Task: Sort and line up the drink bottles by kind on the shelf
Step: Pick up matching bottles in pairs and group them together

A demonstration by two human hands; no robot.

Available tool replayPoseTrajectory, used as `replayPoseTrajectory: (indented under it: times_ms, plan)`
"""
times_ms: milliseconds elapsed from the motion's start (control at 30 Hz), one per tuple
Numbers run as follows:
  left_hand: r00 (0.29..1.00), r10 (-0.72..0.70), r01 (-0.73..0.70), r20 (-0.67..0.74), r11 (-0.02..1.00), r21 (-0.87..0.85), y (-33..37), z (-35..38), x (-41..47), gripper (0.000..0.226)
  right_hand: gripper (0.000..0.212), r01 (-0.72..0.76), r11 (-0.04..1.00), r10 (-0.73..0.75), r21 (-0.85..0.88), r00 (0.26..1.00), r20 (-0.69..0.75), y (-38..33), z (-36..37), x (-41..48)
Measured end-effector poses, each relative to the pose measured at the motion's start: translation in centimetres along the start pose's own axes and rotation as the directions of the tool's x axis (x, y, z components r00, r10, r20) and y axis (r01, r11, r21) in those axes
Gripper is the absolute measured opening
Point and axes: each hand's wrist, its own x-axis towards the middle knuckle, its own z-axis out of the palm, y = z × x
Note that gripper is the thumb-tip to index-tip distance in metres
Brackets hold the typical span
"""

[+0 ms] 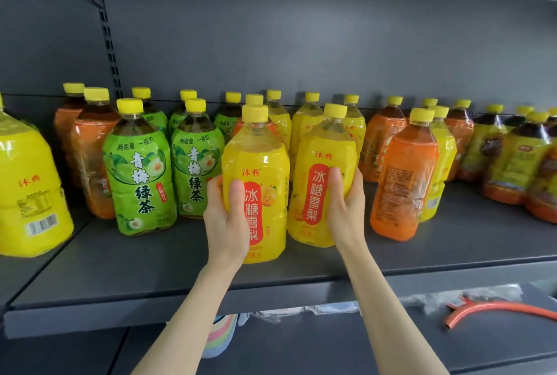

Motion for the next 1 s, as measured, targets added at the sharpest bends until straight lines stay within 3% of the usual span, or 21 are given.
replayPoseTrajectory:
  times_ms: [167, 367, 667, 900, 1000]
  plan:
    - [0.998, -0.012, 0.012, 0.056, 1.0, 0.002, -0.1, 2.5, -0.8, 0.069, 0.064, 0.033, 0.999, -0.034, -0.036, 0.999, -0.02, -0.1, -2.7, 0.7]
    - [0.997, -0.028, 0.024, 0.077, 0.999, 0.049, 0.0, 6.6, -1.2, 0.038, 0.065, 0.053, 0.998, -0.052, -0.017, 0.998, 0.04, 0.6, -4.9, 2.7]
    - [0.995, -0.082, 0.074, 0.061, 0.99, 0.123, -0.7, 10.4, 0.2, 0.053, 0.066, 0.02, 0.999, -0.014, -0.041, 0.988, 0.156, 2.9, -7.0, 7.3]
    - [0.995, -0.089, 0.077, 0.052, 0.977, 0.197, -2.4, 12.3, 1.9, 0.052, 0.084, -0.039, 0.991, 0.064, -0.131, 0.978, 0.199, 3.8, -7.2, 10.6]
    - [0.995, -0.093, 0.082, 0.046, 0.978, 0.193, -2.9, 12.6, 2.6, 0.058, 0.103, -0.096, 0.98, 0.126, -0.174, 0.977, 0.17, 4.5, -6.6, 11.8]
